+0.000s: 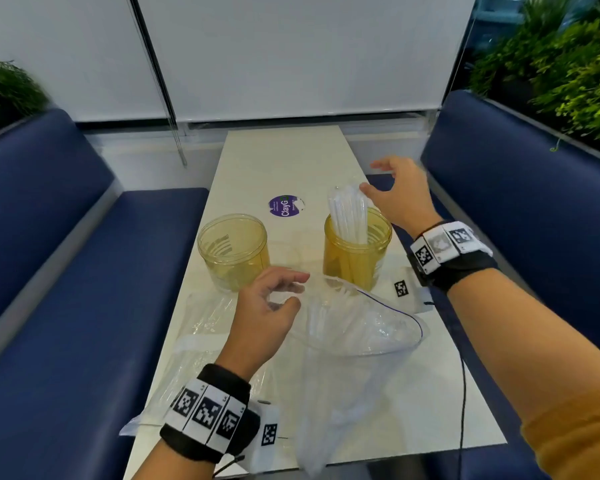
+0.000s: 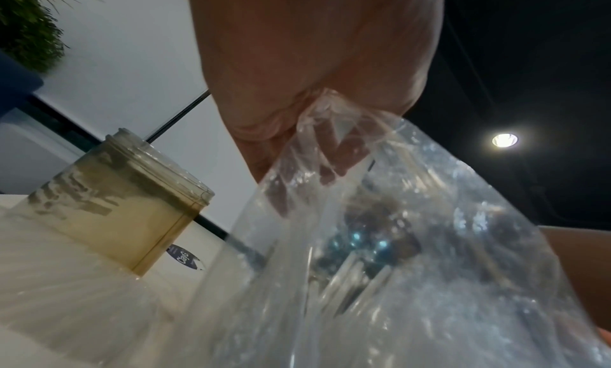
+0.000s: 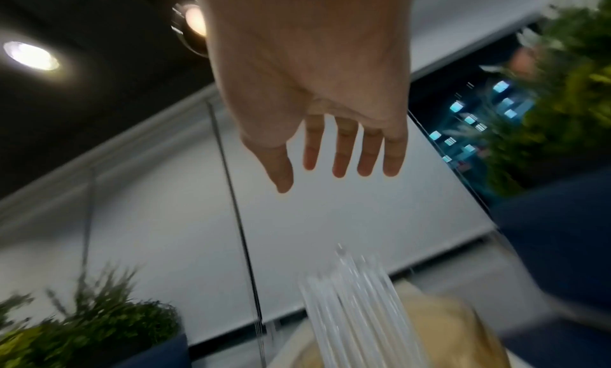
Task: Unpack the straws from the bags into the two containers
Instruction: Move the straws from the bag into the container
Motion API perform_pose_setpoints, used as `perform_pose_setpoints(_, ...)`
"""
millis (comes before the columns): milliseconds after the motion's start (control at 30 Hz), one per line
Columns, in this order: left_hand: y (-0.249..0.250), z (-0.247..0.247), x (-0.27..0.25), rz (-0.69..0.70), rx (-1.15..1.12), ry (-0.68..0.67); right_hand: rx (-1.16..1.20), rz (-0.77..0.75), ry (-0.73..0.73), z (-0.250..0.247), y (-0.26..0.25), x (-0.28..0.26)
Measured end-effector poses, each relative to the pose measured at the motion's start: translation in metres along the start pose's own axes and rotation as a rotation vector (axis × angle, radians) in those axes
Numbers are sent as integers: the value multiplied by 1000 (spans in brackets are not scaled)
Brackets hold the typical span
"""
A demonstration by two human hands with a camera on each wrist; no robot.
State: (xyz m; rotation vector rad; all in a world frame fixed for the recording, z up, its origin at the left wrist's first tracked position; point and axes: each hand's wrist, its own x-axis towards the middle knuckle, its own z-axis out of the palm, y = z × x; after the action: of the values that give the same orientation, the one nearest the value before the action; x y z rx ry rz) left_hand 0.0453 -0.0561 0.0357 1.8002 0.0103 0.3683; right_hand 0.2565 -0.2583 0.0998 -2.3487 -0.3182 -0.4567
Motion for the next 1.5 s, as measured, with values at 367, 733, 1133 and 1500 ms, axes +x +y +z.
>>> perform_pose_setpoints(367, 3, 18, -3, 92, -13, -84, -218, -374, -508, -44, -88, -137)
perform_pose_setpoints(733, 11, 24, -4, 211, 104, -270, -724, -540, -896, 17, -59, -170)
perform_pose_setpoints(1133, 8, 21, -5, 151, 164, -188, -962, -650, -1014, 33, -50, -160)
perform_pose_setpoints(1500, -6, 10, -12, 36, 103, -233, -723, -657, -893, 7, -62, -144)
